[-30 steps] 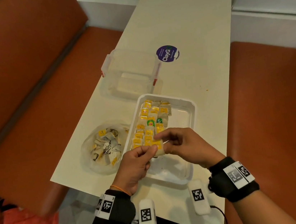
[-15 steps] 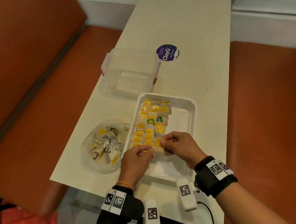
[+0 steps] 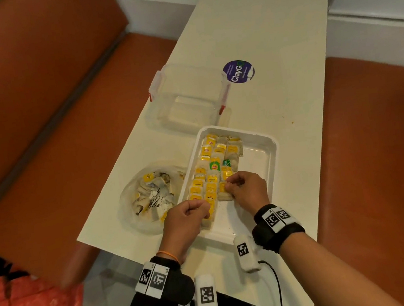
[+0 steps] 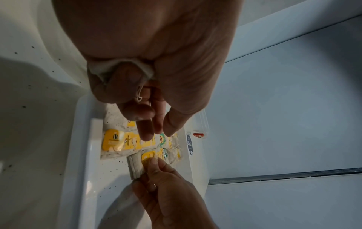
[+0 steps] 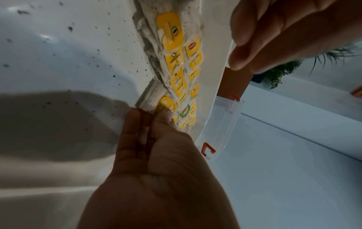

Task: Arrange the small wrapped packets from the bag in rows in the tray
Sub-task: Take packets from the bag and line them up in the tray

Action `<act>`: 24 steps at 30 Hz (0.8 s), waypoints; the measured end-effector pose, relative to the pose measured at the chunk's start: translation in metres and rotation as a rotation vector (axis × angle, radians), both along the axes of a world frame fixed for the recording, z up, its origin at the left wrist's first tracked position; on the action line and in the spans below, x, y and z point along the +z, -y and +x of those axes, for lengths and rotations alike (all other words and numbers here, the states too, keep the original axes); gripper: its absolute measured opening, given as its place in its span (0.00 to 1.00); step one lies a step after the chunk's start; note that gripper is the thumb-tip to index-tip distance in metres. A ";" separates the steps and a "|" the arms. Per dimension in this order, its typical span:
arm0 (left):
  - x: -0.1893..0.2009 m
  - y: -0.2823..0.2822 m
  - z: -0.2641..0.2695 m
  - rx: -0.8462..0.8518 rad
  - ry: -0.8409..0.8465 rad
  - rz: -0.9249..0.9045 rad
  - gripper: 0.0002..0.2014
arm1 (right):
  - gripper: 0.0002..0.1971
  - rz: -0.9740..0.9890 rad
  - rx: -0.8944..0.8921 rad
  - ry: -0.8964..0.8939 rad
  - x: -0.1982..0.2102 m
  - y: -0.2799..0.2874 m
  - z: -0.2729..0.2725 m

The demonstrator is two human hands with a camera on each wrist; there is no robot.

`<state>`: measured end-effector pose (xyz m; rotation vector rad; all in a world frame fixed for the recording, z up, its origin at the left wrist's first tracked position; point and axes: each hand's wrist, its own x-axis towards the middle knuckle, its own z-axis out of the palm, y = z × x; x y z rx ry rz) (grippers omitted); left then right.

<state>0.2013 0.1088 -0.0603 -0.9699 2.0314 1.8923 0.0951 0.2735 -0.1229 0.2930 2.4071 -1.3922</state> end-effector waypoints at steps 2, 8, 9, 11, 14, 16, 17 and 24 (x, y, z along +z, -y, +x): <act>0.000 0.000 0.000 0.003 0.004 0.005 0.05 | 0.05 0.003 -0.011 -0.003 -0.001 -0.001 0.000; 0.000 -0.002 0.000 0.003 0.026 0.019 0.05 | 0.05 0.008 -0.033 -0.005 -0.002 0.000 0.000; 0.000 -0.003 -0.001 0.002 0.030 0.023 0.05 | 0.05 0.009 -0.040 -0.007 -0.001 0.000 0.001; 0.001 -0.004 -0.001 -0.002 0.034 0.027 0.05 | 0.07 0.015 -0.061 -0.025 0.002 0.000 0.004; 0.002 -0.005 -0.002 -0.001 0.038 0.029 0.05 | 0.13 0.045 -0.050 -0.066 0.002 0.000 0.008; 0.003 -0.004 -0.002 -0.001 0.041 0.030 0.05 | 0.14 0.080 0.015 -0.077 0.000 0.001 0.011; 0.003 -0.004 -0.002 -0.002 0.044 0.031 0.05 | 0.14 0.094 0.051 -0.076 -0.001 0.001 0.013; 0.005 -0.003 -0.002 0.012 0.065 0.045 0.08 | 0.11 0.112 0.070 -0.055 -0.004 0.009 0.015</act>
